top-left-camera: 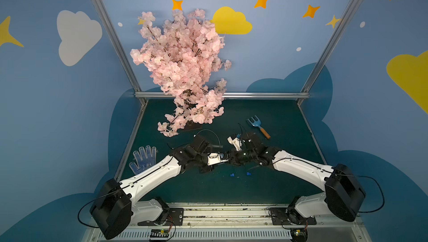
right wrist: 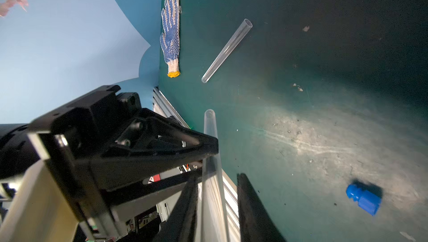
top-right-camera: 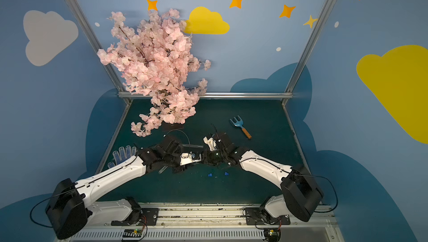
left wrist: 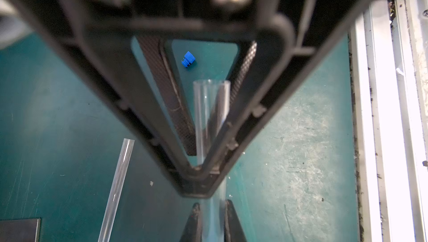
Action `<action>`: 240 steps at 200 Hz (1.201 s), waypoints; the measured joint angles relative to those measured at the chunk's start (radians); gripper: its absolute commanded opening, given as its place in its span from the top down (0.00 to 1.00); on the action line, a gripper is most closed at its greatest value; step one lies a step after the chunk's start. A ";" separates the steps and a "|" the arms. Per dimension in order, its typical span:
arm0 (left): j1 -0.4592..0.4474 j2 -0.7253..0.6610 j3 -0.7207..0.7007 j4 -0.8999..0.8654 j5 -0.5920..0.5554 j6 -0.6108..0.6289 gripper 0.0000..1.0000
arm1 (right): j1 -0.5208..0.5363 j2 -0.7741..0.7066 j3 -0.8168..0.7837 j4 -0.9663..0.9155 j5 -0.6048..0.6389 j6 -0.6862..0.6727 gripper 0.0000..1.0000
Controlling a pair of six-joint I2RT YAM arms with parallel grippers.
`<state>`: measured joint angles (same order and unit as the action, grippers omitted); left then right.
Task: Insert stoppers into test tubes
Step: Pick up the test tube at the center of the board.
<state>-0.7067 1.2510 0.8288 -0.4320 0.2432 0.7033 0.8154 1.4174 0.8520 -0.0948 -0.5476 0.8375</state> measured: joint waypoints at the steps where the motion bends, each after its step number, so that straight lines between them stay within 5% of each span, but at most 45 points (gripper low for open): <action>1: 0.000 0.000 0.000 0.000 0.000 0.000 0.95 | 0.000 0.000 0.000 0.000 0.000 0.000 0.71; 83: -0.001 0.019 0.008 -0.010 -0.004 -0.001 0.94 | 0.000 0.010 0.001 0.001 -0.025 -0.006 0.86; 108: -0.002 0.019 0.009 -0.013 -0.009 -0.002 0.70 | -0.001 0.009 0.001 0.002 -0.030 -0.005 0.87; 134: -0.002 0.011 0.007 -0.002 -0.037 -0.014 0.57 | -0.002 0.009 0.001 0.002 -0.047 -0.004 0.88; 204: 0.011 -0.066 -0.087 0.089 -0.016 -0.020 0.57 | -0.005 0.004 0.001 0.030 -0.104 0.025 0.88; 240: 0.019 -0.066 -0.108 0.110 0.003 -0.020 0.65 | -0.008 -0.011 0.001 0.051 -0.120 0.043 0.88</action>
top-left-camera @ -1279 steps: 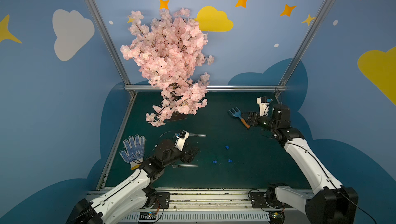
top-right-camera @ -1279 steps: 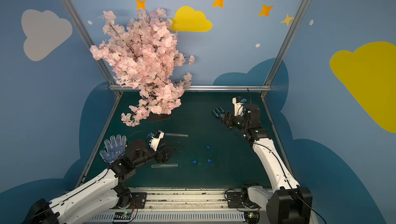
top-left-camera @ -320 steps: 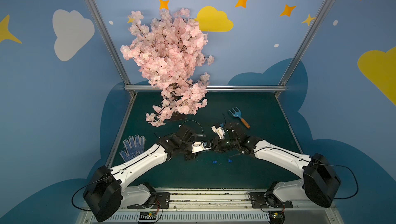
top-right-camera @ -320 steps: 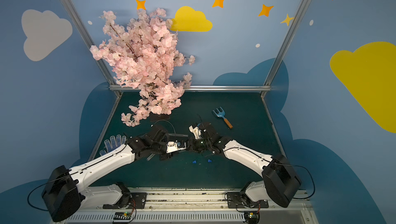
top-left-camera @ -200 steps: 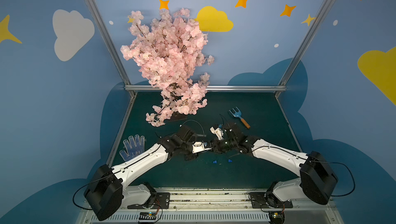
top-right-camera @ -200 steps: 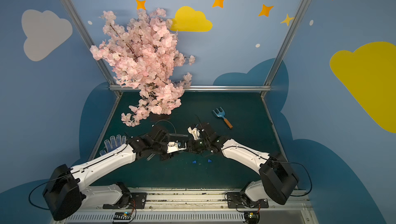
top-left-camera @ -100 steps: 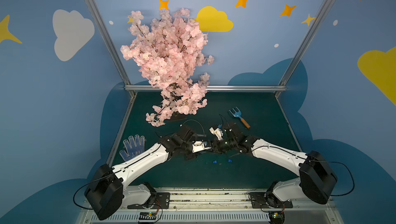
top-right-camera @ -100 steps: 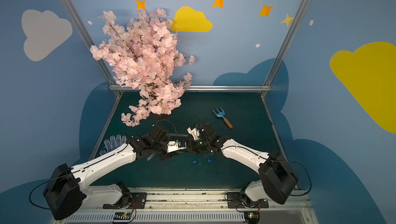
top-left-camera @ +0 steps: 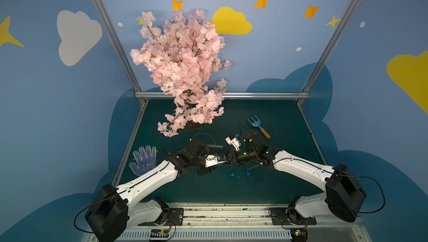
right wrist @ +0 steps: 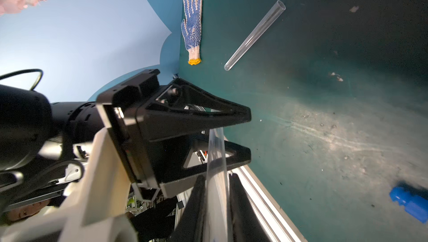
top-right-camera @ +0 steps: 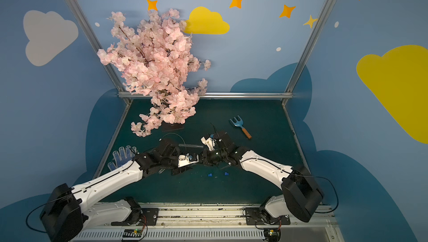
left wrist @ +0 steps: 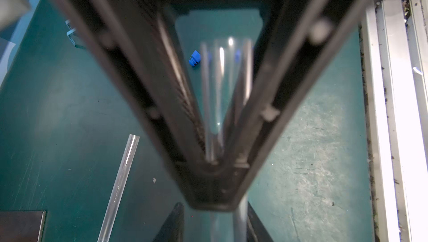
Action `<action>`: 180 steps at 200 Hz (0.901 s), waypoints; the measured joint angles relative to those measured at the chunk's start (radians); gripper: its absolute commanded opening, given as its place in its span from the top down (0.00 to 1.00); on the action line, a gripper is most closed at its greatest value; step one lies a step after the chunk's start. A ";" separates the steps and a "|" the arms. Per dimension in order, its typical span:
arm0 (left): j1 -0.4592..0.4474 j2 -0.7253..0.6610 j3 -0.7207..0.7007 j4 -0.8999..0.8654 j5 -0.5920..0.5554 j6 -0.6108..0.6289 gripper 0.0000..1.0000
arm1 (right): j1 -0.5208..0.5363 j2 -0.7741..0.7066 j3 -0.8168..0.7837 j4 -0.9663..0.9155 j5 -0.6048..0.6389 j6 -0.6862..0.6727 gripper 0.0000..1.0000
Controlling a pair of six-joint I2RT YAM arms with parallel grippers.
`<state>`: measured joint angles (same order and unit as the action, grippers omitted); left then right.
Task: Insert stoppers into test tubes
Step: Pick up the test tube at the center of the board.
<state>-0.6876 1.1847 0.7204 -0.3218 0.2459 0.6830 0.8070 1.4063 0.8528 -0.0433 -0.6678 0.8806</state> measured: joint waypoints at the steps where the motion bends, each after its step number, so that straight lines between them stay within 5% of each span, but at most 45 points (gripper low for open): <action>1: 0.000 0.000 0.000 0.001 0.000 0.000 0.65 | 0.000 0.000 0.000 0.000 0.000 0.000 0.88; 131: 0.008 -0.031 -0.006 0.018 0.048 0.000 0.88 | -0.005 -0.001 0.000 0.024 -0.008 0.022 0.87; 151: 0.010 -0.031 -0.006 0.018 0.052 0.002 0.96 | -0.006 -0.001 0.000 0.024 -0.008 0.025 0.76; 180: 0.010 -0.034 -0.006 0.016 0.054 0.009 0.98 | -0.011 -0.003 0.000 0.029 -0.005 0.030 0.45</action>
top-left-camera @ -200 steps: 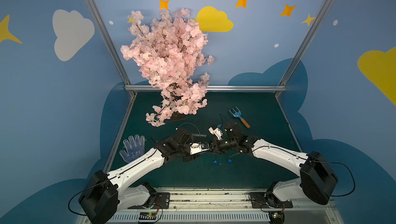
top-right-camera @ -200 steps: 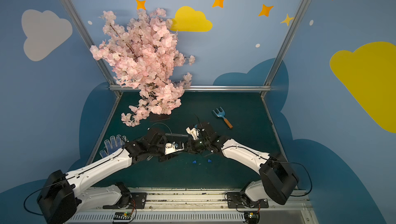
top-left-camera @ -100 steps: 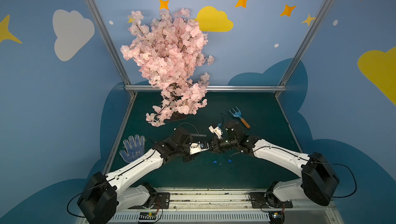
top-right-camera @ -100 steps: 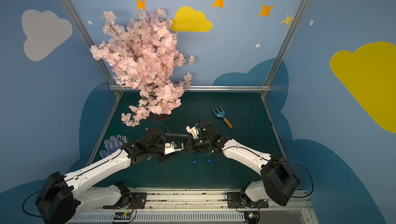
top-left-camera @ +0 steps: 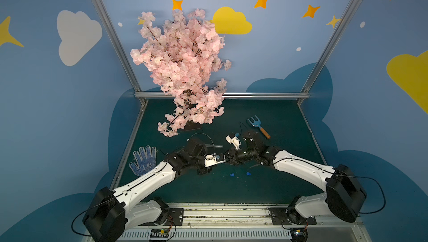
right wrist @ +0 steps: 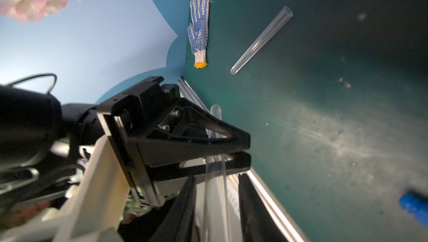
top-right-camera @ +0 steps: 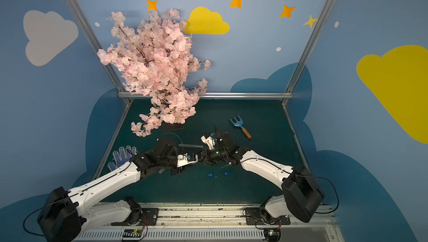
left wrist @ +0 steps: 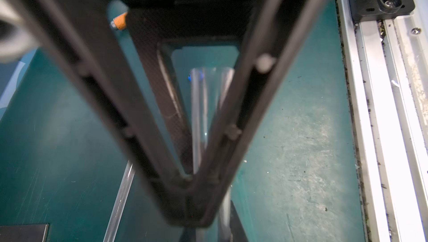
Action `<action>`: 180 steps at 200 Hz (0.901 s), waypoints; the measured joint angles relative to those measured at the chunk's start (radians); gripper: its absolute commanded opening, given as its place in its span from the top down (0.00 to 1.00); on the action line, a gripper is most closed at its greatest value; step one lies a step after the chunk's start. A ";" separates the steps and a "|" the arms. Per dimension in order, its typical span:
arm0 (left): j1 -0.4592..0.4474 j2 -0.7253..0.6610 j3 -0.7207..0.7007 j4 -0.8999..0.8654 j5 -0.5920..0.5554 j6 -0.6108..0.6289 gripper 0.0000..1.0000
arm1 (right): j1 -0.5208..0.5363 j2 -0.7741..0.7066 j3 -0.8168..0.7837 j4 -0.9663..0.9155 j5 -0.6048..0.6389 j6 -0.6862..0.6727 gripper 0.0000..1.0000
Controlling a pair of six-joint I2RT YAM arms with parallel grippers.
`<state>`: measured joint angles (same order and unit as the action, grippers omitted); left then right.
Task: Insert stoppers into test tubes
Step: Pick up the test tube at the center of the board.
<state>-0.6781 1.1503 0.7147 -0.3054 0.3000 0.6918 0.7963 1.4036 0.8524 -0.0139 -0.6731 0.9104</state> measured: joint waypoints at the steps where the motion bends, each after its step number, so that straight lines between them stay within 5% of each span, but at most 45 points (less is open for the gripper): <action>1: 0.000 0.000 0.000 0.000 0.000 0.000 0.98 | -0.001 0.000 0.000 0.001 -0.001 0.000 0.44; 19: 0.000 0.000 0.002 -0.013 -0.016 0.000 0.98 | -0.016 -0.028 0.000 0.000 0.007 -0.012 0.33; 56: 0.004 0.021 0.051 -0.080 -0.102 0.004 0.98 | -0.113 -0.182 -0.001 -0.050 0.082 -0.116 0.30; 94: 0.068 0.043 0.053 -0.145 -0.153 -0.003 0.98 | -0.201 -0.421 -0.021 -0.178 0.335 -0.472 0.31; 124: 0.143 0.048 0.058 -0.188 -0.159 -0.024 0.98 | -0.201 -0.469 -0.056 -0.267 0.461 -0.814 0.35; 156: 0.155 0.035 0.055 -0.190 -0.111 -0.023 0.97 | -0.196 -0.445 -0.071 -0.299 0.360 -1.045 0.40; 180: 0.152 -0.019 0.032 -0.165 -0.034 -0.006 0.97 | -0.166 -0.389 -0.071 -0.248 0.221 -1.011 0.41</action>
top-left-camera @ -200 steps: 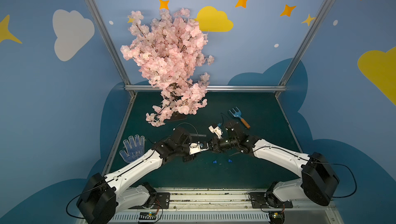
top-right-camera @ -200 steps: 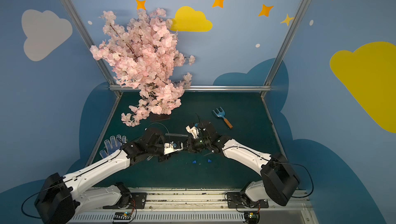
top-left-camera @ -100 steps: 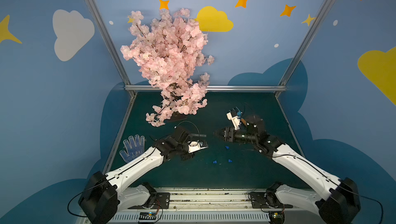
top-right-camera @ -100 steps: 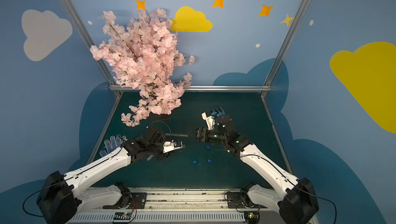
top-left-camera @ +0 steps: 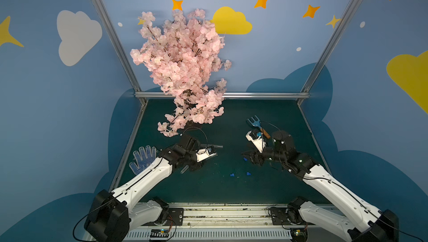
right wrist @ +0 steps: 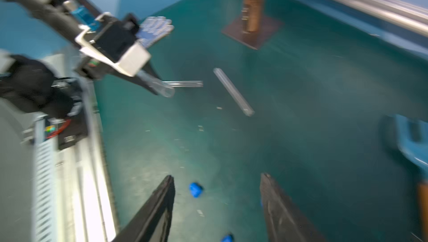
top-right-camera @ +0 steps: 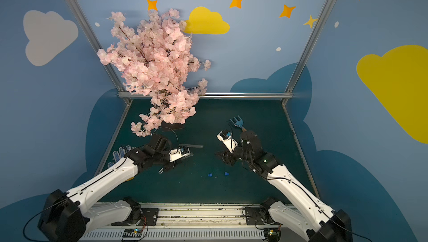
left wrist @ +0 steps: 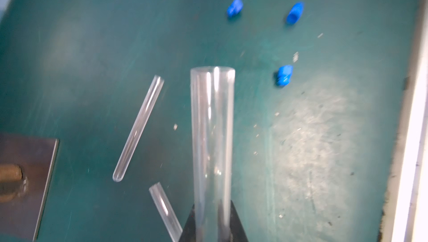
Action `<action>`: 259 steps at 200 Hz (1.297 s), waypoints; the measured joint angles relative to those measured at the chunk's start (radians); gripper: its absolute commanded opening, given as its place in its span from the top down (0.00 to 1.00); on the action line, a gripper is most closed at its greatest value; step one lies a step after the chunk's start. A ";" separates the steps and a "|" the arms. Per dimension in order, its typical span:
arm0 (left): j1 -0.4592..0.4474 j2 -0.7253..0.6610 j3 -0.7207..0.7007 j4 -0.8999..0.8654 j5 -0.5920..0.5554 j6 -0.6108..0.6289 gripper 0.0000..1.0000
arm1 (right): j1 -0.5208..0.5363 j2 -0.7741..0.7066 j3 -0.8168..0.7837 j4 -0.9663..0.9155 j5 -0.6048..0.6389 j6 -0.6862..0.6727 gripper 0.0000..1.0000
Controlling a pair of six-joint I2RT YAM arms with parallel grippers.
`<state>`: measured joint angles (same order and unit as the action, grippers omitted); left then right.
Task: Insert stoppers into test tubes
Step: Pick up the test tube at the center of the board.
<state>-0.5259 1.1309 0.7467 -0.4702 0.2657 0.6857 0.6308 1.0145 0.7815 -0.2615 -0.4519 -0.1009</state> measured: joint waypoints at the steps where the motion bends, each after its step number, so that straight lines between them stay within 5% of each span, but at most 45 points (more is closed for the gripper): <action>1: 0.000 -0.002 -0.001 0.000 0.002 0.000 0.97 | 0.002 0.004 0.001 0.004 -0.005 0.011 0.41; 65: -0.029 -0.019 -0.016 0.039 0.079 0.006 0.96 | 0.074 0.294 0.151 0.079 -0.189 0.545 0.33; 97: -0.039 -0.005 -0.016 0.046 0.080 0.007 0.95 | 0.106 0.329 0.153 0.127 -0.209 0.685 0.40; 259: -0.057 -0.003 -0.010 0.068 0.059 -0.002 0.93 | 0.194 0.523 0.235 0.143 -0.296 0.767 0.68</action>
<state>-0.5831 1.1278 0.7368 -0.4023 0.3244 0.6834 0.8249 1.5372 1.0164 -0.1181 -0.7475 0.6659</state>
